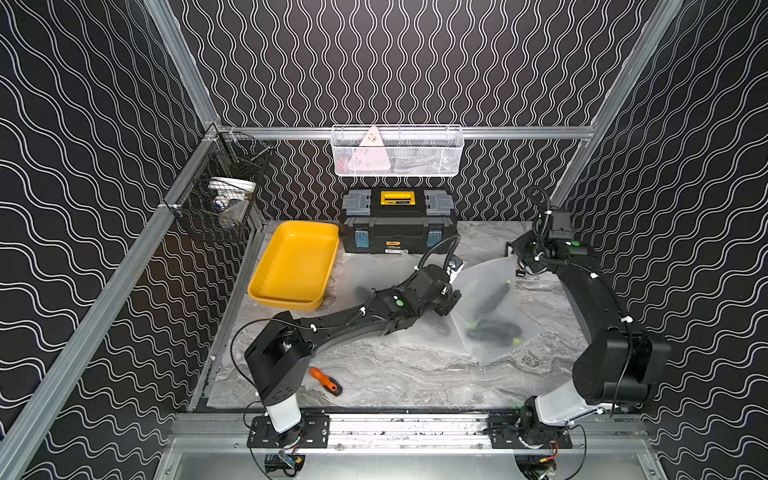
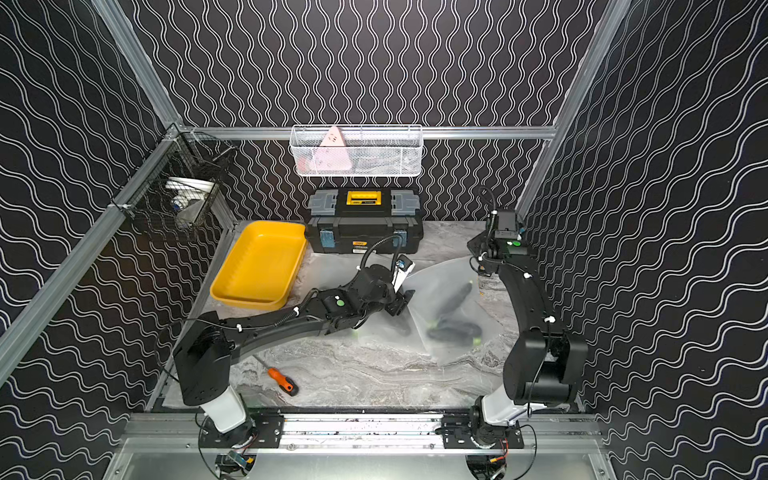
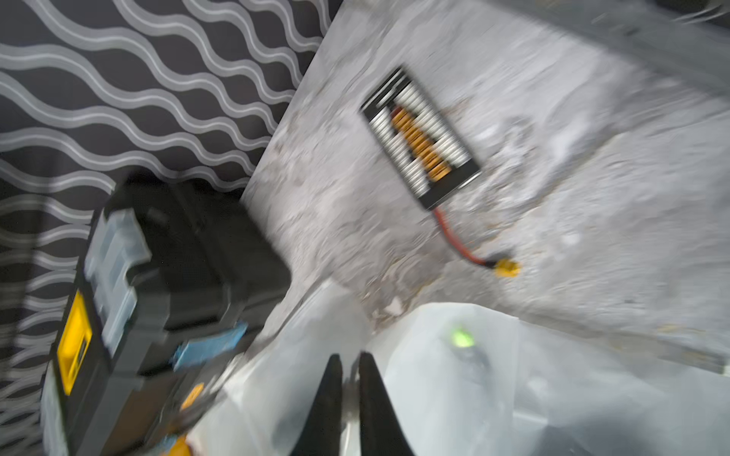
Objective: Place the eggplant in a zip-top bag and seal the zipper
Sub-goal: Place the zipper food storage bag at the center of the board.
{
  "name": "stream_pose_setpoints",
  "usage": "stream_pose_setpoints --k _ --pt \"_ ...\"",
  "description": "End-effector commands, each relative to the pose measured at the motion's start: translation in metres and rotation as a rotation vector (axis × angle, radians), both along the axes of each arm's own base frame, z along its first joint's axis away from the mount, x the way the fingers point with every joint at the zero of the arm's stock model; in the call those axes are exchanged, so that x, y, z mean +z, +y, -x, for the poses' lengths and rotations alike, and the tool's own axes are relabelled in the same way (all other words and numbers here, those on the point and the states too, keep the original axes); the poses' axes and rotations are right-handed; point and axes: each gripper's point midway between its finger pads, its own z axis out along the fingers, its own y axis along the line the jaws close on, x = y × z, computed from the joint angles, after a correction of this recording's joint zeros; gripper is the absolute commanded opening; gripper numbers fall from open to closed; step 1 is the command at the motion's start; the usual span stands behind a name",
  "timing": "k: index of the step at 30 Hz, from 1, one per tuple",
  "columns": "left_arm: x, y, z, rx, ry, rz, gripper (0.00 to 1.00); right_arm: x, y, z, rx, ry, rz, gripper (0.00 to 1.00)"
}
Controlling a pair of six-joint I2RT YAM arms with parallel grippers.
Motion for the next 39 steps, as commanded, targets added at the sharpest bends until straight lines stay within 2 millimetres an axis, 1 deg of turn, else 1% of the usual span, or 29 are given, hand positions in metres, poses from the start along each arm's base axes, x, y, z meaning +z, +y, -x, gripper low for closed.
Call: stream_pose_setpoints --k 1,5,7,10,12,17,19,23,25,26,28,30,32,35,38,39 --pt "-0.001 0.016 -0.006 0.095 -0.003 0.000 0.69 0.009 -0.033 0.007 -0.140 -0.031 0.062 0.12" --pt "-0.010 0.024 -0.003 0.123 0.024 0.011 0.69 0.011 -0.063 0.008 -0.237 -0.028 0.097 0.12" --pt "-0.014 0.028 -0.003 0.138 0.035 0.008 0.69 0.010 -0.072 0.003 -0.258 -0.032 0.090 0.12" --pt "-0.016 0.039 -0.008 0.171 0.049 0.013 0.69 0.001 -0.077 -0.005 -0.282 -0.028 0.065 0.12" --pt "-0.017 0.052 -0.014 0.206 0.076 0.039 0.69 -0.008 -0.079 -0.011 -0.300 -0.030 0.045 0.12" --pt "-0.012 0.075 -0.024 0.248 0.093 0.079 0.69 -0.023 -0.080 -0.021 -0.308 -0.008 0.019 0.14" --pt "-0.013 0.079 -0.025 0.255 0.097 0.070 0.69 -0.027 -0.081 -0.022 -0.305 0.002 0.028 0.22" --pt "-0.017 0.081 -0.025 0.260 0.117 0.068 0.69 -0.035 -0.084 -0.017 -0.289 0.046 0.073 0.40" --pt "-0.019 0.078 -0.024 0.254 0.130 0.071 0.69 -0.038 -0.086 -0.010 -0.277 0.080 0.106 0.43" --pt "-0.021 0.078 -0.023 0.253 0.137 0.070 0.69 -0.040 -0.089 -0.003 -0.280 0.107 0.128 0.44" --pt "-0.020 0.081 -0.022 0.261 0.141 0.068 0.68 -0.044 -0.101 0.016 -0.311 0.165 0.159 0.46" --pt "-0.020 0.084 -0.020 0.268 0.150 0.066 0.69 -0.054 -0.113 0.035 -0.331 0.203 0.164 0.46" --pt "-0.020 0.087 -0.017 0.277 0.161 0.066 0.69 -0.069 -0.125 0.058 -0.374 0.253 0.165 0.46" --pt "-0.022 0.090 -0.014 0.292 0.194 0.069 0.68 -0.104 -0.129 0.083 -0.407 0.349 0.119 0.45" --pt "-0.017 0.095 -0.016 0.301 0.205 0.085 0.69 -0.134 -0.126 0.096 -0.407 0.409 0.088 0.45" --pt "-0.015 0.097 -0.017 0.308 0.209 0.092 0.69 -0.139 -0.124 0.098 -0.408 0.416 0.072 0.45"
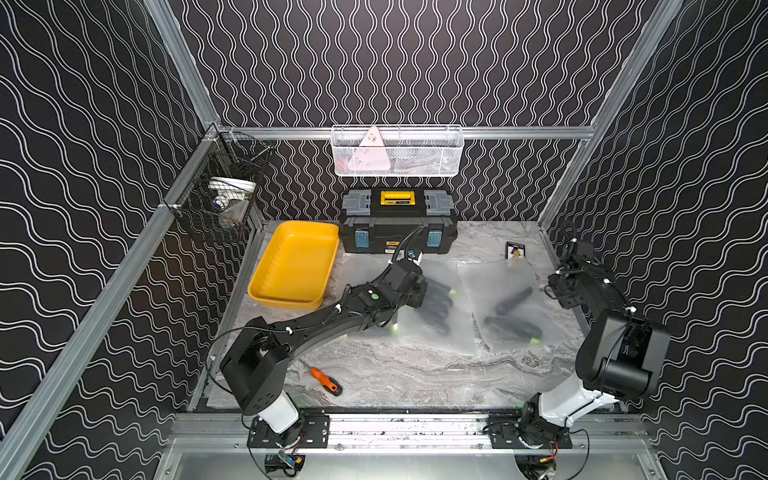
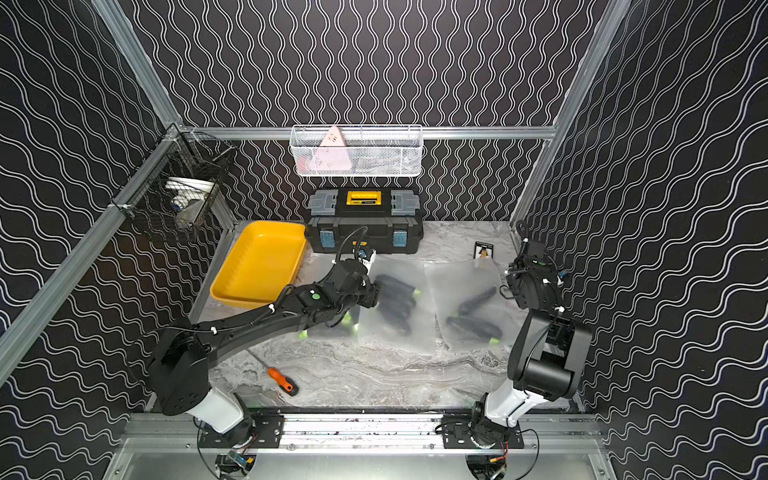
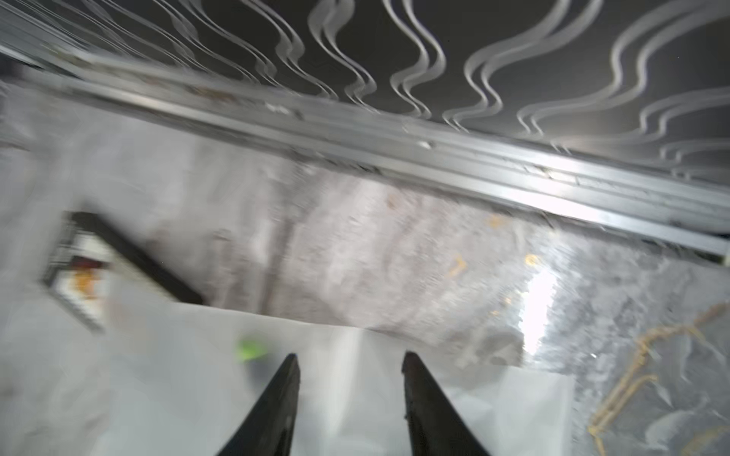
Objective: Place the eggplant in a zip-top bag and seal the zipper
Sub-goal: Place the zipper food storage bag at the center of the board, then adjust the zipper food storage bag at the center of the board.
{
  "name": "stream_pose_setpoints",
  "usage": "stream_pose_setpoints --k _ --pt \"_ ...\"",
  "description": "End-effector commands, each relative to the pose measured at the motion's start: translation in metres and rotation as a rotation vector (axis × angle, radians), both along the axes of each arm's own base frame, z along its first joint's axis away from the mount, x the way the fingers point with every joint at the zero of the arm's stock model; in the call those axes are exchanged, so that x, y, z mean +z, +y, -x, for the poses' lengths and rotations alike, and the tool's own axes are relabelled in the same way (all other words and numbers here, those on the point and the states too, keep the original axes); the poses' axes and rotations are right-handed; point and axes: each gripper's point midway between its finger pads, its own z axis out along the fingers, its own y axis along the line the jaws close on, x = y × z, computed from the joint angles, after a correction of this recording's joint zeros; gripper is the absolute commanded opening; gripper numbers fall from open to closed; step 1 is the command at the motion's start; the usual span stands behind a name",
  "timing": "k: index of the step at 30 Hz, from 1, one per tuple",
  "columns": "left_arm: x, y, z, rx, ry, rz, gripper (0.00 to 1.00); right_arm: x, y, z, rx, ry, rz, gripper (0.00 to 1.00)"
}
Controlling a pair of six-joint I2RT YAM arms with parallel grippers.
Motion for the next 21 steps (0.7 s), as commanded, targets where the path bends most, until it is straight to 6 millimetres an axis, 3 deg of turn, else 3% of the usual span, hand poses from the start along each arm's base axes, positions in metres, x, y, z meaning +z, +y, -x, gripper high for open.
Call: stream_pose_setpoints --k 1,7,13,16,21 --pt "0.012 0.009 -0.003 0.037 0.020 0.038 0.69 -0.029 0.009 0.017 -0.015 0.055 -0.062 0.44" --pt "0.026 0.044 -0.023 0.116 0.048 0.112 0.69 -0.046 0.034 0.034 -0.003 0.056 -0.147 0.44" --pt "0.035 0.062 -0.033 0.152 0.053 0.122 0.69 -0.056 0.066 0.045 0.045 0.072 -0.201 0.43" --pt "0.039 0.073 -0.040 0.175 0.056 0.134 0.69 -0.051 0.074 0.044 0.048 0.049 -0.216 0.43" --pt "0.045 0.097 -0.050 0.221 0.052 0.139 0.69 -0.022 0.073 0.034 0.060 -0.014 -0.198 0.43"
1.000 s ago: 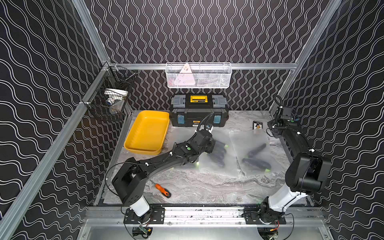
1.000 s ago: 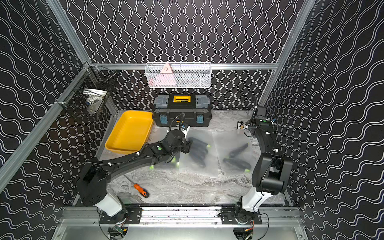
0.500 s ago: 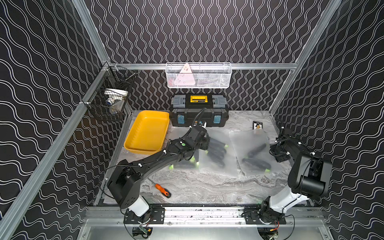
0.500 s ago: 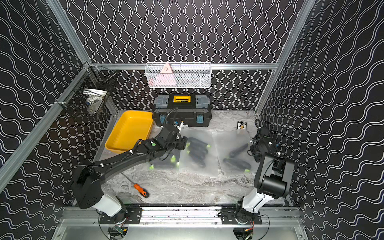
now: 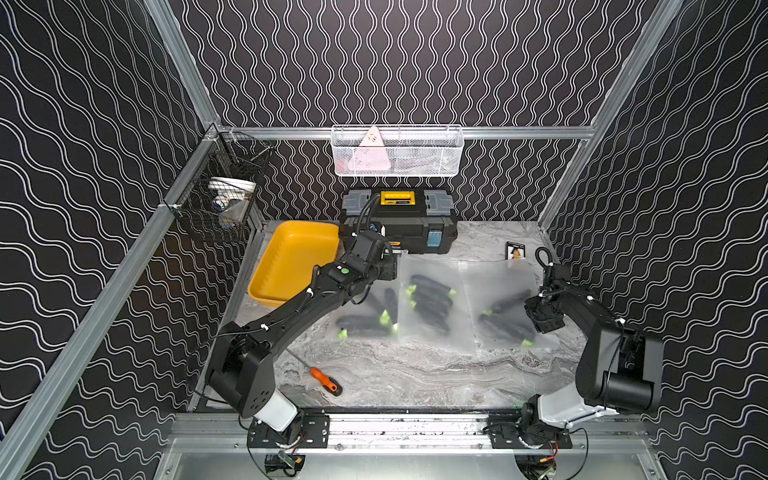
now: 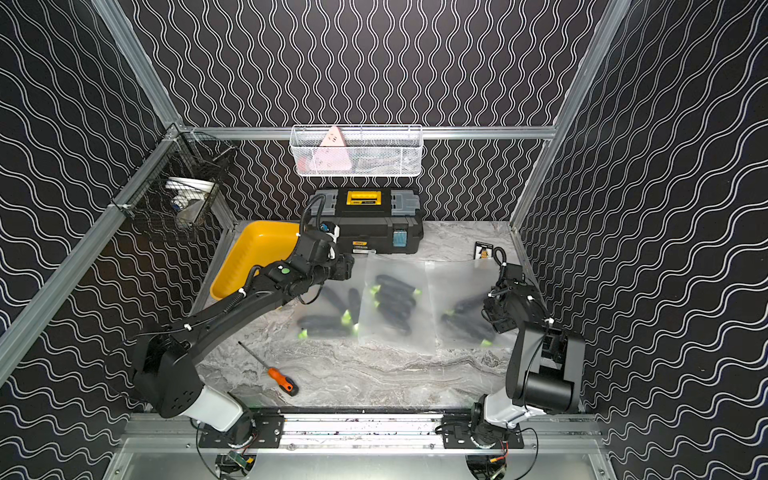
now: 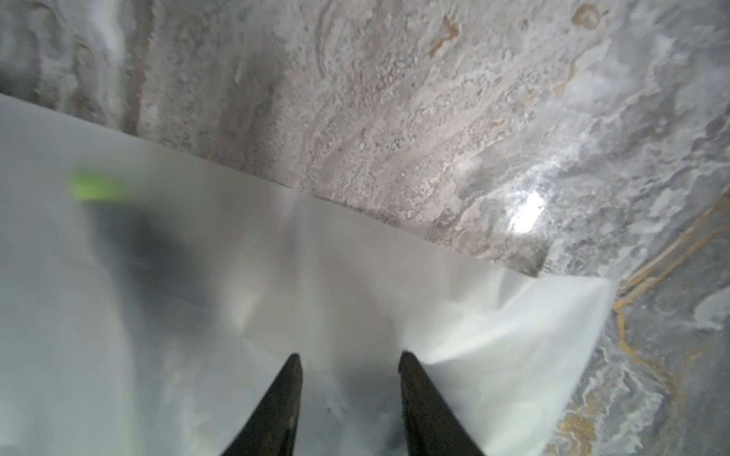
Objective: Place the eggplant in a zip-top bag and seal the zipper
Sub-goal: Adjust the zipper food storage bag at the center of the board, then reset both arms
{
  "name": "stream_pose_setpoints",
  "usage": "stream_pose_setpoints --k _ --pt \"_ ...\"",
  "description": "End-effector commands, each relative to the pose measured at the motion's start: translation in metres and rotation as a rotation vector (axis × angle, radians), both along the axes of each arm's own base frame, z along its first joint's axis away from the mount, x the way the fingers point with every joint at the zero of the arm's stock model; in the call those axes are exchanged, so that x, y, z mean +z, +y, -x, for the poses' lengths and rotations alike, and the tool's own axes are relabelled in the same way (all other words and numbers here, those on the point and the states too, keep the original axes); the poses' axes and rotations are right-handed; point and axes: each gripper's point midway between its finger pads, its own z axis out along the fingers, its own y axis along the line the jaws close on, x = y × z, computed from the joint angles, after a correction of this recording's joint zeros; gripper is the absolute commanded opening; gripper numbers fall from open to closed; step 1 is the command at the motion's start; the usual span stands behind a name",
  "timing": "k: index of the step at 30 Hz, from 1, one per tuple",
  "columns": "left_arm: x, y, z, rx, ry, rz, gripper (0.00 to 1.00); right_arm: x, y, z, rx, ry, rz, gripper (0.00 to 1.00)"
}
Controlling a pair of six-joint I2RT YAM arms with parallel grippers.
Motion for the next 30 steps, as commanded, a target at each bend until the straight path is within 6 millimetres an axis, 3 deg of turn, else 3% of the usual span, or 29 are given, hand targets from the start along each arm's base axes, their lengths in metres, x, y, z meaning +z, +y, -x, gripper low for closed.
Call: stream_pose_setpoints --k 1,3,4,5,6,7,11,15,21,24,30 --pt "0.009 0.015 -0.006 0.031 -0.002 0.011 0.69 0.023 -0.002 -0.008 -0.009 -0.058 0.011 0.44" --pt "0.011 0.028 -0.013 0.052 0.000 0.000 0.74 0.038 -0.008 -0.019 0.027 -0.103 0.059 0.46" --pt "0.009 0.037 -0.016 0.071 0.006 -0.019 0.98 0.046 -0.010 -0.029 0.062 -0.137 0.080 0.49" --pt "0.008 0.043 -0.019 0.081 0.010 -0.032 0.99 0.053 -0.010 -0.040 0.114 -0.178 0.099 0.61" --pt "0.007 0.049 -0.022 0.085 0.012 -0.042 0.99 0.060 -0.010 -0.050 0.167 -0.213 0.121 0.92" --pt "0.006 0.056 -0.026 0.101 0.014 -0.053 0.99 0.068 -0.011 -0.059 0.213 -0.242 0.159 1.00" --pt "0.003 0.089 -0.037 0.151 -0.022 -0.071 0.99 0.096 -0.024 -0.075 0.305 -0.326 0.357 1.00" --pt "-0.009 0.118 -0.040 0.196 -0.072 -0.080 0.99 0.117 -0.008 -0.088 0.463 -0.409 0.600 1.00" --pt "-0.047 0.174 -0.027 0.350 -0.098 -0.159 0.99 0.097 -0.008 -0.090 0.530 -0.351 0.700 1.00" --pt "-0.054 0.199 -0.014 0.388 -0.166 -0.203 0.99 0.088 0.000 -0.094 0.592 -0.380 0.705 1.00" --pt "-0.085 0.228 0.003 0.410 -0.140 -0.273 0.99 0.079 0.019 -0.101 0.715 -0.483 0.675 1.00"
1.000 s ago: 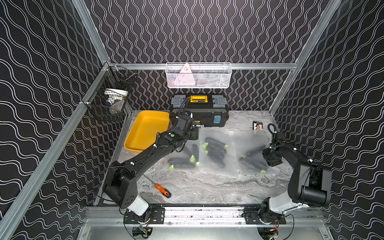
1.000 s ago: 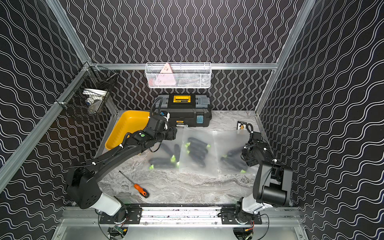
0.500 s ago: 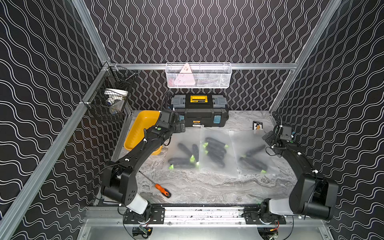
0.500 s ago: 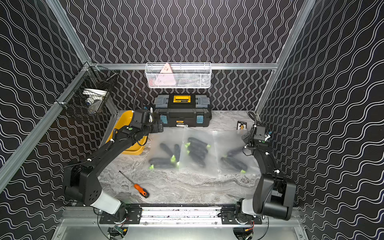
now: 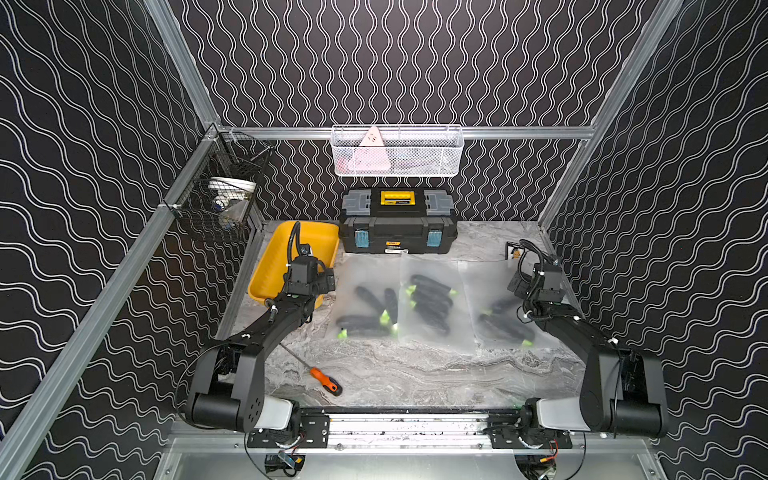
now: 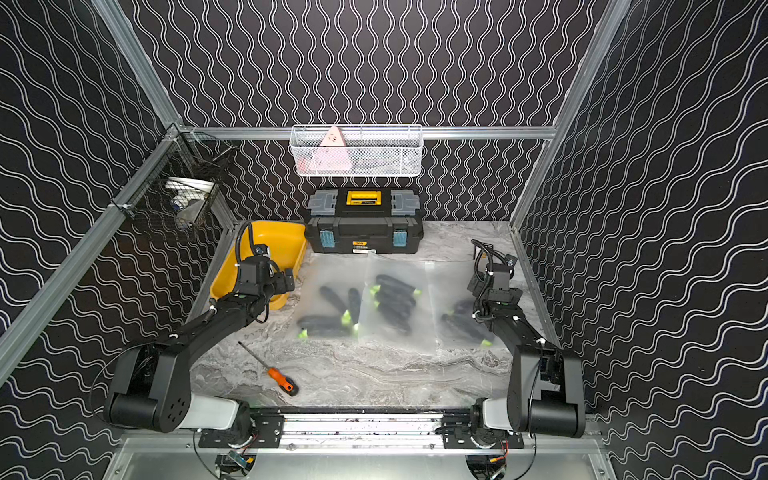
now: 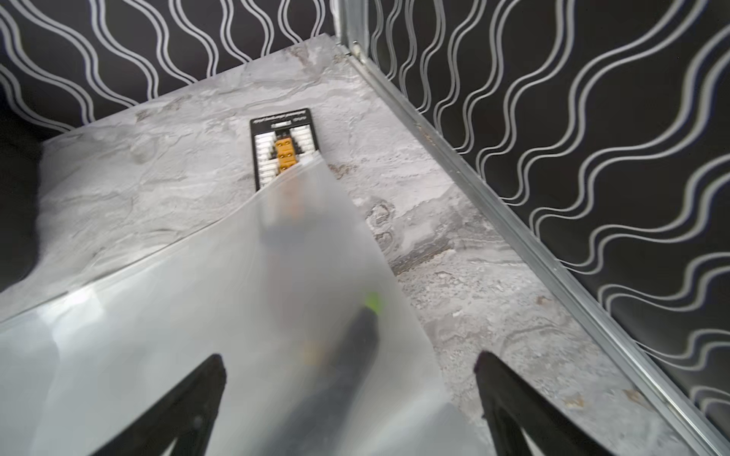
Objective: Place the eggplant in a zip-top bag and seal the zipper
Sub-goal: Reset both arms
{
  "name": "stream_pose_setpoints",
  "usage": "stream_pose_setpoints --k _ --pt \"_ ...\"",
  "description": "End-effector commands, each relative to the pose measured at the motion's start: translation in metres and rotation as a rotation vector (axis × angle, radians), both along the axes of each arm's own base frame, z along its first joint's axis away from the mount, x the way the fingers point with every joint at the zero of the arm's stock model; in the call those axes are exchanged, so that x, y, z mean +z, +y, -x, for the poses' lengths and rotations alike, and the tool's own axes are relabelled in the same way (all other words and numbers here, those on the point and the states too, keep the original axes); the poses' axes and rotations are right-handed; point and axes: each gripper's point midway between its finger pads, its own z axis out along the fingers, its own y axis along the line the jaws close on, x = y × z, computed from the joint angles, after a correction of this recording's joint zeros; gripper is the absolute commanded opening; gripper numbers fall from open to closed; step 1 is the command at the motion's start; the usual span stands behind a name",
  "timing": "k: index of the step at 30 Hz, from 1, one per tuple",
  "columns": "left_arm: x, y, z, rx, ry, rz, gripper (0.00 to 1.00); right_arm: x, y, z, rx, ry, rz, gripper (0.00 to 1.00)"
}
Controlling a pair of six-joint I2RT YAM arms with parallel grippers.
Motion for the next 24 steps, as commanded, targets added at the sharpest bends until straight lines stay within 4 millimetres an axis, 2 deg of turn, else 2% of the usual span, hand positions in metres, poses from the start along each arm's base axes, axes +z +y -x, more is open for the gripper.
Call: stream_pose_setpoints --k 1,7,11,13,16,19,24 --pt "0.009 0.007 -0.003 -0.006 -0.084 -0.054 0.99 0.017 0.014 -0.016 0.114 -0.112 0.001 1.00" --pt "-0.009 0.005 -0.001 -0.035 -0.094 -0.067 0.99 0.003 0.032 -0.015 0.208 -0.146 -0.066 1.00" --pt "-0.010 0.003 -0.001 -0.061 -0.156 -0.064 0.99 -0.011 0.035 -0.011 0.218 -0.246 -0.061 1.00" --pt "-0.009 0.001 -0.004 -0.080 -0.197 -0.051 0.99 -0.025 0.046 -0.010 0.273 -0.263 -0.039 1.00" --pt "-0.024 -0.007 -0.005 -0.142 -0.158 -0.028 0.99 -0.036 0.053 -0.004 0.284 -0.316 0.003 1.00" --pt "-0.037 -0.005 0.002 -0.130 -0.196 -0.030 0.99 -0.036 0.058 -0.003 0.309 -0.334 0.012 1.00" --pt "-0.051 -0.014 0.005 -0.184 -0.236 -0.038 0.99 -0.040 0.057 -0.008 0.303 -0.310 0.005 1.00"
